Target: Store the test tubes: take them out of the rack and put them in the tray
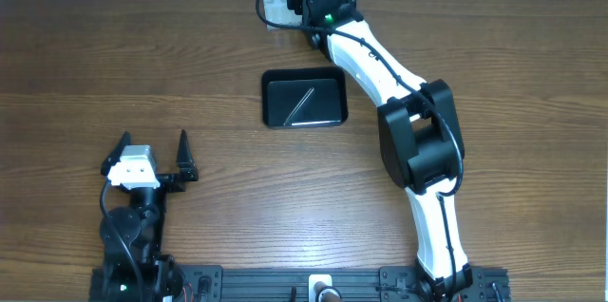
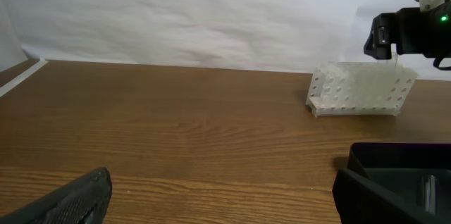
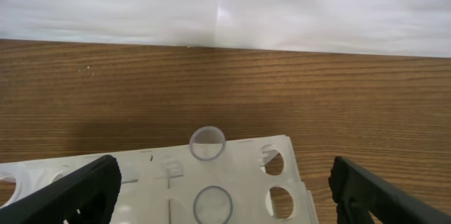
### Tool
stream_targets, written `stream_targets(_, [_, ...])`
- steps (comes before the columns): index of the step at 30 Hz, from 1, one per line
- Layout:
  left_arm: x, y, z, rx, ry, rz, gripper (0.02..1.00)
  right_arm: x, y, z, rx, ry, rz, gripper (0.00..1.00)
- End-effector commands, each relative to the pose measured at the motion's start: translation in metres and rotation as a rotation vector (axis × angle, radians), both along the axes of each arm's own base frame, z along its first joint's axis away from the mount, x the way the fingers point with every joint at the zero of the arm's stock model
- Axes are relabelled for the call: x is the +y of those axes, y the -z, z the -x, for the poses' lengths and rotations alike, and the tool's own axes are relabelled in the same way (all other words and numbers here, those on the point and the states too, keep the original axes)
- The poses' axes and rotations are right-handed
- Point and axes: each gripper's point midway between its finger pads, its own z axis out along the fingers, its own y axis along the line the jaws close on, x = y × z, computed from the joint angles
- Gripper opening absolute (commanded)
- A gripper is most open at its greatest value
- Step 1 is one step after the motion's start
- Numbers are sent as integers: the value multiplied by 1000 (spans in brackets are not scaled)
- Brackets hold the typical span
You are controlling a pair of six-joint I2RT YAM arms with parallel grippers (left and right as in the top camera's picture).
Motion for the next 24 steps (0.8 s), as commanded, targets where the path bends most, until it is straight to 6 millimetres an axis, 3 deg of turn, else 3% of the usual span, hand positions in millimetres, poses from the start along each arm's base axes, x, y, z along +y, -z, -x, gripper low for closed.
stream_targets(1, [0, 1, 0, -1, 4, -13, 996, 10, 4, -4, -3, -13, -29, 901])
stream_targets(11, [0, 1, 0, -1, 4, -13, 998, 11, 13, -5, 4, -16, -26, 816])
stream_targets(24, [0, 1, 0, -1, 4, -13, 998, 13, 14, -3, 7, -14, -14, 288])
